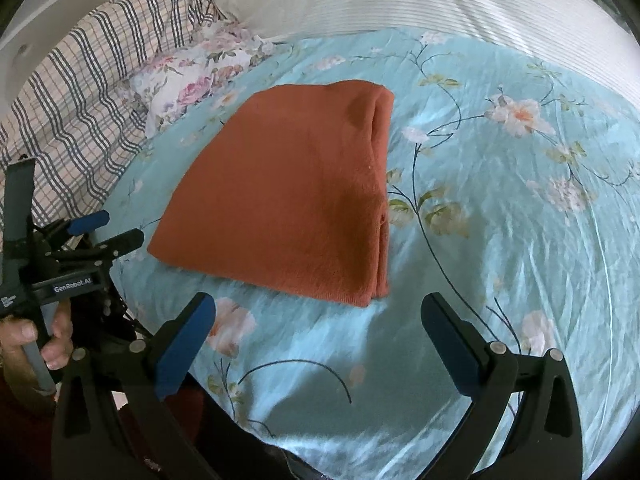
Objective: Fold small clothes
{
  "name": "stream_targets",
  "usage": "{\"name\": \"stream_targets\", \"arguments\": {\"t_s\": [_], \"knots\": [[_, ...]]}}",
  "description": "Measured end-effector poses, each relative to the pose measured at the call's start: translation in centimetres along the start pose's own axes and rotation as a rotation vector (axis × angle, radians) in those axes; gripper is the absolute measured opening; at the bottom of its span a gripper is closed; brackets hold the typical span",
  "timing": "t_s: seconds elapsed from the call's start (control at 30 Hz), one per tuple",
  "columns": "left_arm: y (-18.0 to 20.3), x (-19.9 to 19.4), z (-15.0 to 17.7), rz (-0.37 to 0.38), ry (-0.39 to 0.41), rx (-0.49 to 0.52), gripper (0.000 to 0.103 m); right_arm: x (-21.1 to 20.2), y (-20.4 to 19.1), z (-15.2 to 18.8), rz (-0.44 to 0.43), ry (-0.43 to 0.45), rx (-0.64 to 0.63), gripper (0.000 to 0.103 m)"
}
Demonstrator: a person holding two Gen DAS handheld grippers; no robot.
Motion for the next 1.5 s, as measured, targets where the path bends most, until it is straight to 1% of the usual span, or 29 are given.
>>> {"name": "stream_targets", "arguments": {"t_s": [0.27, 0.47, 0.7, 1.0, 1.23, 1.5], "knots": [[0.7, 0.4, -1.2, -0.011, 0.0, 0.003, 0.087, 1.2, 0.3, -1.8, -0.005, -0.002, -0.014, 0.102], [1.0, 0.6, -2.2, 0.023, -0.006, -0.016, 0.088, 2.0, 0.4, -3.4, -0.016, 0.003, -0.02, 0.102], [1.1, 0.7, -3.1, 0.029, -0.002, -0.035, 0.088, 2.9, 0.3, -4.9, -0.032, 0.01, -0.013, 0.102], [1.1, 0.9, -3.2, 0.023, -0.002, -0.037, 0.088, 3.8, 0.5, -4.8, -0.047, -0.004, 0.007, 0.102], [1.1, 0.9, -3.3, 0.038, -0.002, -0.03, 0.087, 3.6, 0.6, -4.8, -0.051, -0.001, 0.014, 0.102], [1.5, 0.5, -2.9, 0.037, 0.007, -0.016, 0.088, 3.6, 0.3, -4.1, -0.058, -0.012, 0.014, 0.103]]}}
Point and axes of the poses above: each gripper's, at about its wrist camera, not at the fingertips, and x roughly the way its jaws point, y to its right, z to its underside, the point moved 6 cm from there along x, roughly the way its jaws point, and after that the axes turned 11 degrees about -x, right-handed, at the moved point
